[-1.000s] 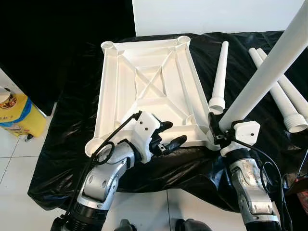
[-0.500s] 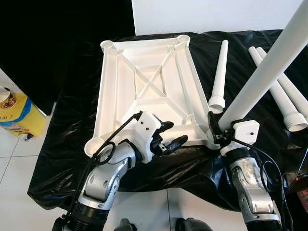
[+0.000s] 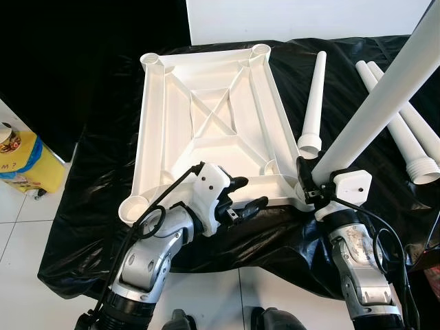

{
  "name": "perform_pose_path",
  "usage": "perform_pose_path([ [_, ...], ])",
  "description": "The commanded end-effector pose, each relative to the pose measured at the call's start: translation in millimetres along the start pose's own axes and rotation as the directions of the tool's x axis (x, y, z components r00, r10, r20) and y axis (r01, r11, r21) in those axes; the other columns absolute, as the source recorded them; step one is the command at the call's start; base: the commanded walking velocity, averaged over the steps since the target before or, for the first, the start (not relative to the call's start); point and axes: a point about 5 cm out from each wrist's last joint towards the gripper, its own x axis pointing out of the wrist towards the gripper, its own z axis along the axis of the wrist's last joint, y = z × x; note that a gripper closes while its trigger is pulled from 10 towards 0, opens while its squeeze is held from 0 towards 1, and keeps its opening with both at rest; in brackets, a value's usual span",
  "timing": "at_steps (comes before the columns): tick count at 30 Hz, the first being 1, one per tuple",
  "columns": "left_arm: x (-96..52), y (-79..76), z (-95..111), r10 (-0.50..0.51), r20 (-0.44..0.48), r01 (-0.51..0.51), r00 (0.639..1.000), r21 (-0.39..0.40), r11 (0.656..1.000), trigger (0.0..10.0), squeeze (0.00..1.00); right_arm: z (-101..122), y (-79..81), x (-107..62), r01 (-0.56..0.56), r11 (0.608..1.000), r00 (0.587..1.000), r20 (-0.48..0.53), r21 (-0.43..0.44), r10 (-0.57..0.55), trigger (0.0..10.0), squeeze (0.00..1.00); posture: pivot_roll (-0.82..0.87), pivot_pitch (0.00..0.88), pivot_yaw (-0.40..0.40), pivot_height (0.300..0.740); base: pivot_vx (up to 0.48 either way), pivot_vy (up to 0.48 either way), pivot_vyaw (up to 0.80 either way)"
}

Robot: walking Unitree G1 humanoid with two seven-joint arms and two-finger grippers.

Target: Building children table

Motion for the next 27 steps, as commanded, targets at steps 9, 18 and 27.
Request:
perform_pose_path([
  [9, -4.2, 6.2, 1.6, 0.077, -0.006, -0.077, 0.997, 0.057, 0.995, 10.0, 0.00, -10.3, 12.8, -3.6, -0.046, 0.999, 0.997, -0.063, 0.012, 0.047, 10.0, 0.00, -0.03, 0.168, 0.052, 0.740, 0.000, 0.000, 0.00],
  [18, -5.7, 7.0, 1.8, 0.079, -0.006, -0.079, 0.997, 0.071, 0.994, 10.0, 0.00, -4.1, 16.1, 0.4, -0.068, 0.998, 0.997, -0.030, -0.001, 0.068, 10.0, 0.00, -0.02, 0.159, 0.044, 0.740, 0.000, 0.000, 0.00],
  [27, -6.5, 7.1, 1.3, 0.075, -0.013, -0.074, 0.997, 0.048, 0.996, 10.0, 0.00, 6.5, 16.8, 5.9, -0.095, 0.994, 0.995, 0.017, -0.045, 0.096, 10.0, 0.00, -0.01, 0.166, 0.051, 0.740, 0.000, 0.000, 0.00],
])
